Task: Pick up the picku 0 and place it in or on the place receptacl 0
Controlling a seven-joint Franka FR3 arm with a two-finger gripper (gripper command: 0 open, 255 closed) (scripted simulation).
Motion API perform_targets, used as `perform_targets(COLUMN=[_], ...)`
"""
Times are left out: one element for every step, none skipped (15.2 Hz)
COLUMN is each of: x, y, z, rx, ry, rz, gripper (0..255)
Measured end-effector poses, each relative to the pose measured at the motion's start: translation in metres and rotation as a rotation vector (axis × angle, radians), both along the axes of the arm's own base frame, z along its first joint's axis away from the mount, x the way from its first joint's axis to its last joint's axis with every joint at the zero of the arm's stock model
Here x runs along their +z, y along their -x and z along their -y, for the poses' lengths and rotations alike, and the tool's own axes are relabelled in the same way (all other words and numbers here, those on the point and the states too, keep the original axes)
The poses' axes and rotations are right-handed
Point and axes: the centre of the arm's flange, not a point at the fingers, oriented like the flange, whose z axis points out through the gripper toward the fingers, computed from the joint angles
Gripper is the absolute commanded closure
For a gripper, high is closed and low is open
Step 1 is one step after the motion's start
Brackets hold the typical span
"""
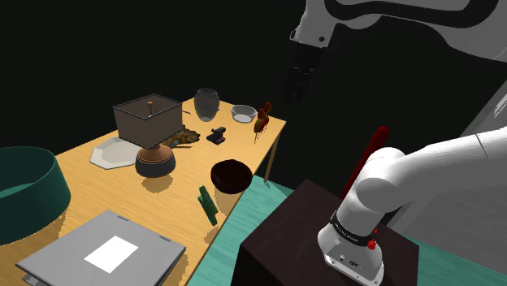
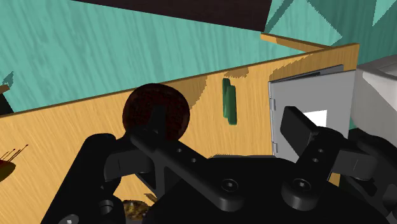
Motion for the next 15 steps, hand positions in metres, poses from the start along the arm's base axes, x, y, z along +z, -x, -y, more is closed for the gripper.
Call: perform_targets(x=[0.000, -0.005, -0.013, -0.022, -0.034, -0.044, -0.054, -0.064, -0.076, -0.086, -0.098, -0.111, -0.120, -0.132, -0.141], y=[0.000, -0.004, -0.008, -0.015, -0.022, -0.027, -0.031, -0.036, -0.041, -0.047, -0.054, -0.061, -0.068, -0.070, -0.077], z=[0.000, -0.002, -0.008, -0.010, -0.017, -0.022, -0.028, -0.034, -0.038, -0.041, -0.046, -0.054, -0.057, -0.063, -0.069], rx=[0.000, -0.001, -0.002, -0.003, -0.005, -0.007, -0.009, -0.011, -0.013, -0.015, -0.017, -0.019, -0.020, -0.023, -0.025], ry=[0.000, 0.001, 0.003, 0.006, 0.008, 0.011, 0.013, 0.016, 0.019, 0.022, 0.024, 0.027, 0.030, 0.033, 0.035], rz=[0.000, -0.003, -0.006, -0.010, -0.015, -0.019, -0.023, -0.028, -0.033, -0.036, -0.041, -0.046, -0.050, -0.054, -0.058], gripper=[0, 0, 0, 0, 0, 0, 0, 0, 0, 0, 0, 0, 0, 0, 0])
